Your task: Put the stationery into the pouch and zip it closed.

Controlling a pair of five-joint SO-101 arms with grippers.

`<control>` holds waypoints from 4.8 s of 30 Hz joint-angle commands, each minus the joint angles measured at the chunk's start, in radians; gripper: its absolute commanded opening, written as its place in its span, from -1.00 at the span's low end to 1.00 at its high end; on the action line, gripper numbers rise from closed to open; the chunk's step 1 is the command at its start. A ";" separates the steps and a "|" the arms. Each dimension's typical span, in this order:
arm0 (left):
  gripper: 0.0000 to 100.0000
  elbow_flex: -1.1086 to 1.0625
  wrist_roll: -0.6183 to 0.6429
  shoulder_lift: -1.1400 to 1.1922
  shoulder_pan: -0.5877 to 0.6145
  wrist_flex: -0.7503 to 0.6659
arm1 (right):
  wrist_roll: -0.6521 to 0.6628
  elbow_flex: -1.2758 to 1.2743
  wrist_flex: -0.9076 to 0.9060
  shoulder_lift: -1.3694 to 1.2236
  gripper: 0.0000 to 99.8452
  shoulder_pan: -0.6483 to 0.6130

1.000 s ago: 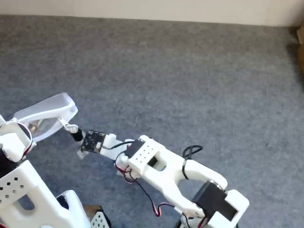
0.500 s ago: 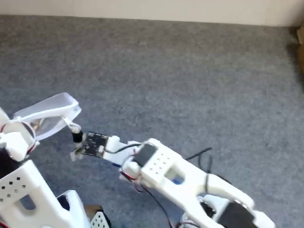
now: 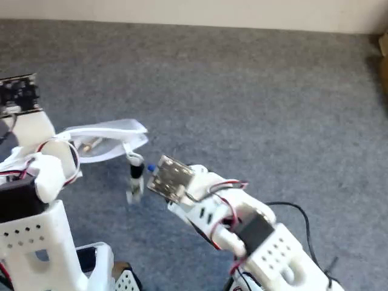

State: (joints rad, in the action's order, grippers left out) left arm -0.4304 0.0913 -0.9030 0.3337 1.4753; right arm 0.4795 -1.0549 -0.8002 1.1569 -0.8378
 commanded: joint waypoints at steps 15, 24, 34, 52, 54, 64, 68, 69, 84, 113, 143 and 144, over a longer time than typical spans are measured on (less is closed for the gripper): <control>-0.99 0.278 -0.005 0.325 -0.216 0.130 | -0.009 -0.082 0.125 0.579 -0.99 0.013; -0.99 0.252 -0.005 0.341 -0.214 0.121 | -0.008 -0.068 0.374 0.578 -0.99 0.008; -0.99 0.216 -0.005 0.341 -0.214 0.121 | -0.009 -0.065 0.608 0.576 -0.99 0.005; -0.99 0.171 0.035 0.341 -0.214 0.078 | -0.009 -0.015 0.897 0.213 -0.99 -0.191; -0.99 0.171 0.035 0.341 -0.214 0.078 | -0.009 -0.015 0.941 0.162 -0.99 -0.191; -0.99 0.171 0.035 0.341 -0.214 0.078 | -0.008 0.012 1.161 0.025 -0.99 -0.217; -0.99 0.171 0.035 0.341 -0.214 0.077 | -0.008 0.050 1.164 0.008 -0.99 -0.229; -0.99 0.171 0.035 0.341 -0.214 0.077 | -0.008 0.059 1.167 0.001 -0.99 -0.236; -0.99 0.171 0.035 0.341 -0.213 0.078 | -0.009 0.070 1.412 -0.133 -0.99 -0.245; -0.99 0.171 0.035 0.341 -0.170 0.080 | -0.190 -0.064 1.566 -0.349 -0.99 -0.031; -0.99 0.170 0.035 0.341 -0.170 0.078 | 0.021 -0.412 1.449 -0.182 -0.99 -0.137; -0.99 0.170 0.035 0.341 -0.170 0.078 | 0.043 -0.429 1.449 -0.182 -0.99 -0.154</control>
State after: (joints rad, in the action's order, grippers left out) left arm -0.2509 0.1112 -0.5976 0.1496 1.5704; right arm 0.4365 -1.3709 0.6836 0.9989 -0.9712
